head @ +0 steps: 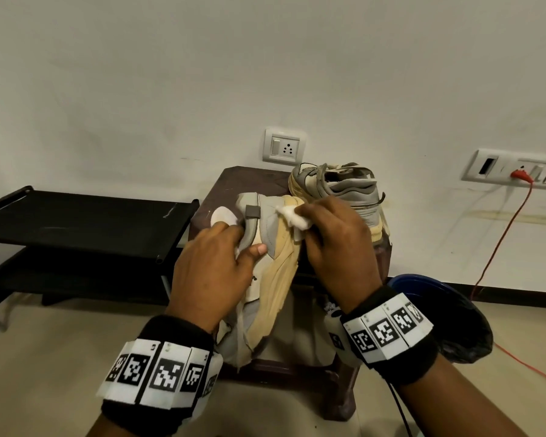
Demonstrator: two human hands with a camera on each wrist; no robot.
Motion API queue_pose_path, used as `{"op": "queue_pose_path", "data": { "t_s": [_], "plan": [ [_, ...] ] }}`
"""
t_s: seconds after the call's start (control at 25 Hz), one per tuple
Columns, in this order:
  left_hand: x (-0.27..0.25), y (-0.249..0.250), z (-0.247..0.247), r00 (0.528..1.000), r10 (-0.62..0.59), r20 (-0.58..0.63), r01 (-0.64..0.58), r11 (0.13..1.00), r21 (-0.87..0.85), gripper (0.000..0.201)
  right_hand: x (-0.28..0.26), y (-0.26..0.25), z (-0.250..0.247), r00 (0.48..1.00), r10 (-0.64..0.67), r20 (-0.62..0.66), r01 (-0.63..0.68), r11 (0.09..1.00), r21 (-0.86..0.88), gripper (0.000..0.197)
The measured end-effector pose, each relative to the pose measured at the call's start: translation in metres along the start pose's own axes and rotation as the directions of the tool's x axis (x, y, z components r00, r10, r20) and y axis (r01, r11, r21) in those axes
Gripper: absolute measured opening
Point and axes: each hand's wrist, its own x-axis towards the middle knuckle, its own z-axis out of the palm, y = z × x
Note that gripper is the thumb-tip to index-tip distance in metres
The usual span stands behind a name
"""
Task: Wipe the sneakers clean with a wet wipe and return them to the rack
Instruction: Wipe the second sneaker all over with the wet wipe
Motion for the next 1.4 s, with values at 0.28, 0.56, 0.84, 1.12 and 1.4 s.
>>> {"op": "queue_pose_path", "data": {
  "t_s": [0.28,0.56,0.84,1.12,1.4],
  "plan": [
    [-0.001,-0.006,-0.002,0.988,0.01,0.152,0.059,0.895,-0.442,0.021,-0.027,-0.011,0.001,0.969,-0.205,0.137,0.21,0.977,-0.025,0.032],
    [-0.006,0.012,-0.004,0.929,0.136,0.345,0.146,0.721,-0.678,0.03,-0.014,0.024,-0.027,0.999,-0.008,0.053,0.007,1.0,0.015,0.025],
    [0.0,0.013,-0.006,0.936,0.072,0.343,0.241,0.578,-0.779,0.029,-0.046,0.01,-0.026,0.967,-0.162,0.195,0.163,0.987,0.013,0.024],
    [-0.003,0.031,0.006,0.894,0.164,0.416,0.257,0.572,-0.779,0.03,-0.016,0.038,-0.047,0.999,0.052,-0.001,-0.052,0.997,-0.058,0.024],
    [0.005,0.023,0.012,0.919,0.045,0.392,0.329,0.46,-0.825,0.028,-0.03,0.02,-0.04,0.958,-0.089,0.274,0.088,0.996,0.017,0.026]
  ]
}}
